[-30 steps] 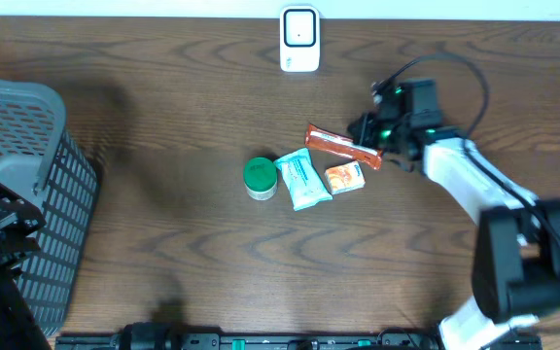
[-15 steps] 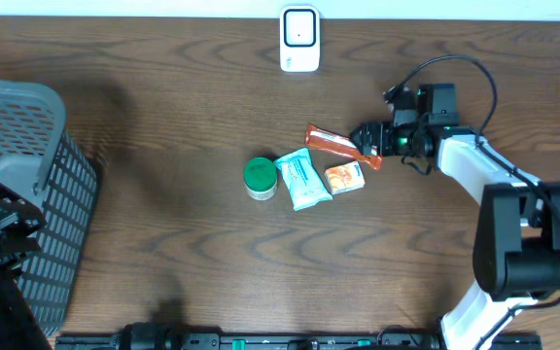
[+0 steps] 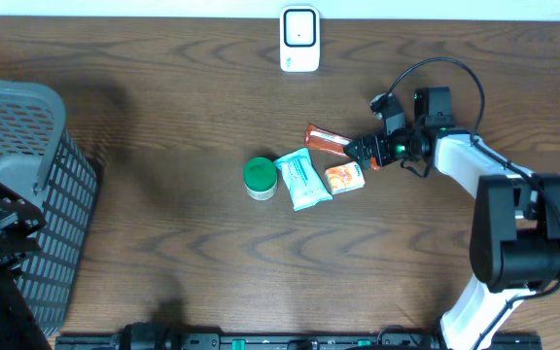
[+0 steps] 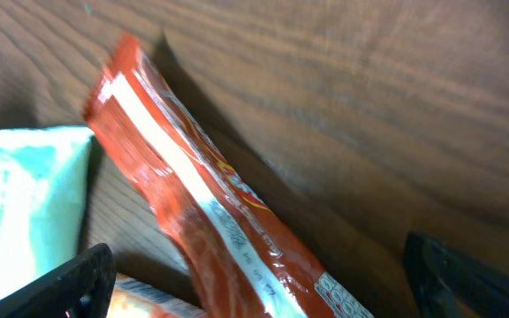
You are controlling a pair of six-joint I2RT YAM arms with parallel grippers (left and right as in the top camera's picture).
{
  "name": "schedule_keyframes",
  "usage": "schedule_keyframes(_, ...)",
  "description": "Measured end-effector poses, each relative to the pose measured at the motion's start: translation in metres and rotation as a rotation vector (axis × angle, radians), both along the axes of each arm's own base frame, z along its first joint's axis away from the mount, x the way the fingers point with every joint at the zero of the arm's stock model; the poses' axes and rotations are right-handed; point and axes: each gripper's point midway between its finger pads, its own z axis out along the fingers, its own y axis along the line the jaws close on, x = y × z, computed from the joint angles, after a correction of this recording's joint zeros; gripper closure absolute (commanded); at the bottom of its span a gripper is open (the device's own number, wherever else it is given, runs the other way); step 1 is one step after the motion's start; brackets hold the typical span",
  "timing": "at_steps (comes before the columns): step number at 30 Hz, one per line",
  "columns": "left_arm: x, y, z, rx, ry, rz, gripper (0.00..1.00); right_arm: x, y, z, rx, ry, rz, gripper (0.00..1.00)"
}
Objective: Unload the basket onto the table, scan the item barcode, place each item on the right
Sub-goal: 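Lift the Top bar with the right gripper and turn it upright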
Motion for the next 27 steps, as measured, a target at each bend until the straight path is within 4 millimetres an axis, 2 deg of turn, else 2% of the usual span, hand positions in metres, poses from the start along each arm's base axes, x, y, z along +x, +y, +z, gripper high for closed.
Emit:
schedule_keyframes(4, 0.0, 0.0, 0.0, 0.0, 0.0, 0.0, 0.1, 0.003, 0.009, -0.007, 0.014, -0.009, 0.043, 0.03)
schedule_keyframes(11, 0.0, 0.0, 0.0, 0.0, 0.0, 0.0, 0.1, 0.005, 0.029, -0.013, -0.01, -0.03, 0.108, 0.17)
schedule_keyframes(14, 0.0, 0.0, 0.0, 0.0, 0.0, 0.0, 0.1, 0.005, 0.03, -0.016, -0.069, -0.024, 0.11, 0.2)
schedule_keyframes(16, 0.0, 0.0, 0.0, 0.0, 0.0, 0.0, 0.1, 0.002, 0.027, -0.019, -0.116, -0.016, 0.122, 0.27)
schedule_keyframes(18, 0.0, 0.0, 0.0, 0.0, 0.0, 0.0, 0.1, -0.004, 0.022, -0.021, -0.159, 0.008, 0.141, 0.37)
schedule_keyframes(20, 0.0, 0.0, 0.0, 0.0, 0.0, 0.0, 0.1, -0.011, 0.015, -0.023, -0.186, 0.031, 0.146, 0.52)
schedule_keyframes(21, 0.0, 0.0, 0.0, 0.0, 0.0, 0.0, 0.1, -0.013, 0.012, -0.024, -0.198, 0.039, 0.148, 0.62)
schedule_keyframes(22, 0.0, 0.0, 0.0, 0.0, 0.0, 0.0, 0.1, -0.014, 0.008, -0.025, -0.209, 0.046, 0.147, 0.82)
schedule_keyframes(24, 0.0, 0.0, 0.0, 0.0, 0.0, 0.0, 0.1, -0.015, 0.002, -0.026, -0.225, 0.054, 0.145, 0.99)
schedule_keyframes(27, 0.0, 0.0, 0.0, 0.0, 0.0, 0.0, 0.1, -0.018, -0.001, -0.027, -0.211, 0.074, 0.136, 0.99)
